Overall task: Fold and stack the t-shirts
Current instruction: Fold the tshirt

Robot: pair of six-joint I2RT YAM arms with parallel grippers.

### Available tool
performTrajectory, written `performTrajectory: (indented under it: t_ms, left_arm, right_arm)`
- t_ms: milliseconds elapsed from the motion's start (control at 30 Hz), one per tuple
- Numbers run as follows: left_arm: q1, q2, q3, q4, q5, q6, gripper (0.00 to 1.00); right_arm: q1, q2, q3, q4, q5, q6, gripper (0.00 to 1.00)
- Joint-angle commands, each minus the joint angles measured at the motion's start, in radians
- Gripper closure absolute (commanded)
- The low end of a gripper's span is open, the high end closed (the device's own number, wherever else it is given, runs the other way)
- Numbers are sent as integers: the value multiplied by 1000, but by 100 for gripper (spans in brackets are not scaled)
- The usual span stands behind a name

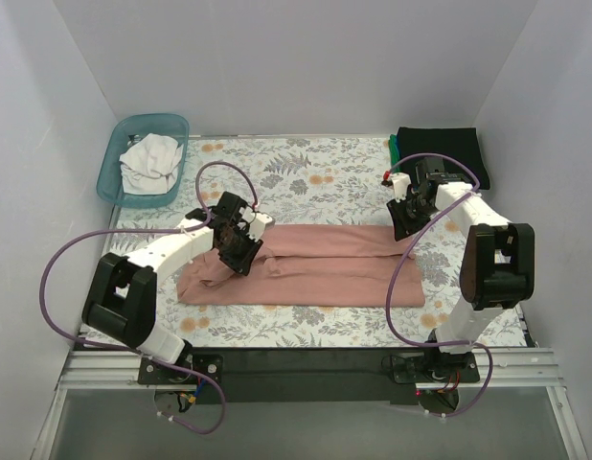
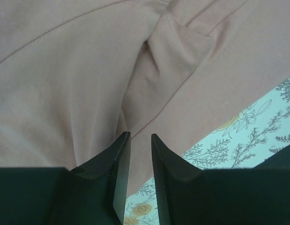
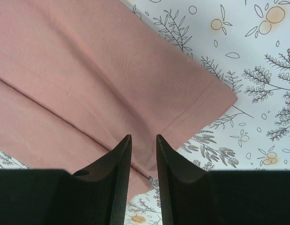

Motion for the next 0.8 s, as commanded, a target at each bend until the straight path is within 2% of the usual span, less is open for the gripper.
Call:
performTrajectory:
  t_ms: [0,233,500,567,767]
  left_arm:
    - [-14,15,10,48,-81,-33,76]
    - [-17,81,21,61,-105,-53,71]
    - [-17,111,27,93,-170,-79,73]
    - [-17,114,30,99,-170,-82,76]
    - [-17,85,67,53,-124,-84,95]
  right_arm:
    - [6,4,21,-18,-11,9,67]
    - [4,4,20,-18,0,3,67]
    - [6,6,17,-18,-5,3,68]
    - [4,3,14,-19,-6,3,69]
    - [4,-3,9,-19,-2,0,69]
